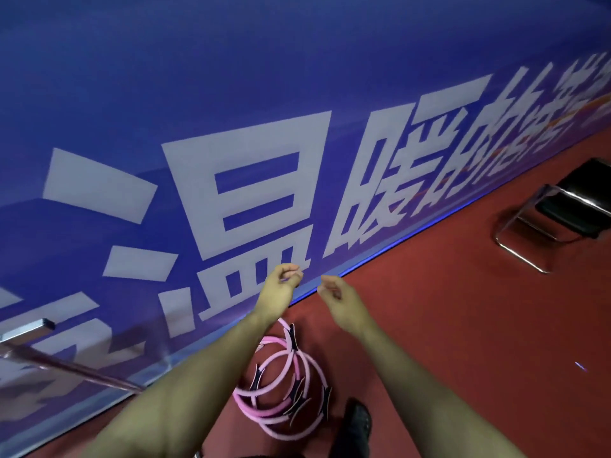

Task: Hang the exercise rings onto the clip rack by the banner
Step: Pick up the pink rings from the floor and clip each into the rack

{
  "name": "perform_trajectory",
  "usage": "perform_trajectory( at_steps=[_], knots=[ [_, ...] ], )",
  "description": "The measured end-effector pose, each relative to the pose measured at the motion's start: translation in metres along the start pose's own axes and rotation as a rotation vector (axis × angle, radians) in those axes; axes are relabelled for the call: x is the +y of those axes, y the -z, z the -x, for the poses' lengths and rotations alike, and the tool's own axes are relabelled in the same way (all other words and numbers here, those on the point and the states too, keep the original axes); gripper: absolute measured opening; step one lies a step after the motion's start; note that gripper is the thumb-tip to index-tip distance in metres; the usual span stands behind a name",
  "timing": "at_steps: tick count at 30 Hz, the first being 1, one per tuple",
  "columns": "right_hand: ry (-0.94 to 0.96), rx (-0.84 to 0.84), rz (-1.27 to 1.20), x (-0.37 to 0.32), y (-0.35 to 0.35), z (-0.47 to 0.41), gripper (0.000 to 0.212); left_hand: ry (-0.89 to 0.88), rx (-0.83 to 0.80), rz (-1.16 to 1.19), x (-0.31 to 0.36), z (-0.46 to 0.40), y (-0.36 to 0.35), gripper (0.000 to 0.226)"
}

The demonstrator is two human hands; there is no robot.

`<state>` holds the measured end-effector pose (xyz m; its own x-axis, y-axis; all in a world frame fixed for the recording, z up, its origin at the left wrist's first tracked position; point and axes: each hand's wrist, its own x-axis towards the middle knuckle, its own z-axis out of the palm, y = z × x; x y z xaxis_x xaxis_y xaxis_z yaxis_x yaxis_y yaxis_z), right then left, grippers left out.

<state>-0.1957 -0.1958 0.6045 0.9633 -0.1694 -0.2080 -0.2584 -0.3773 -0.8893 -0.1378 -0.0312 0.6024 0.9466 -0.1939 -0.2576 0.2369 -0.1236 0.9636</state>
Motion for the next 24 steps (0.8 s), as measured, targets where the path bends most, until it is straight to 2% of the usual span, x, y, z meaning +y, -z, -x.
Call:
perform_trajectory(
  at_steps=[7,13,24],
  knots=[
    [0.079,-0.222,0.079,-0.002,-0.002,-0.096,0.03,0.028,0.269,0.047,-0.003,-0.046,0.009,0.024],
    [0.108,-0.475,0.144,0.018,-0.019,-0.172,0.035,0.065,0.499,0.055,-0.026,-0.08,0.007,0.021],
    [0.101,-0.613,0.344,0.123,-0.117,-0.257,0.038,0.149,0.762,0.122,-0.152,-0.136,0.013,0.013]
  ],
)
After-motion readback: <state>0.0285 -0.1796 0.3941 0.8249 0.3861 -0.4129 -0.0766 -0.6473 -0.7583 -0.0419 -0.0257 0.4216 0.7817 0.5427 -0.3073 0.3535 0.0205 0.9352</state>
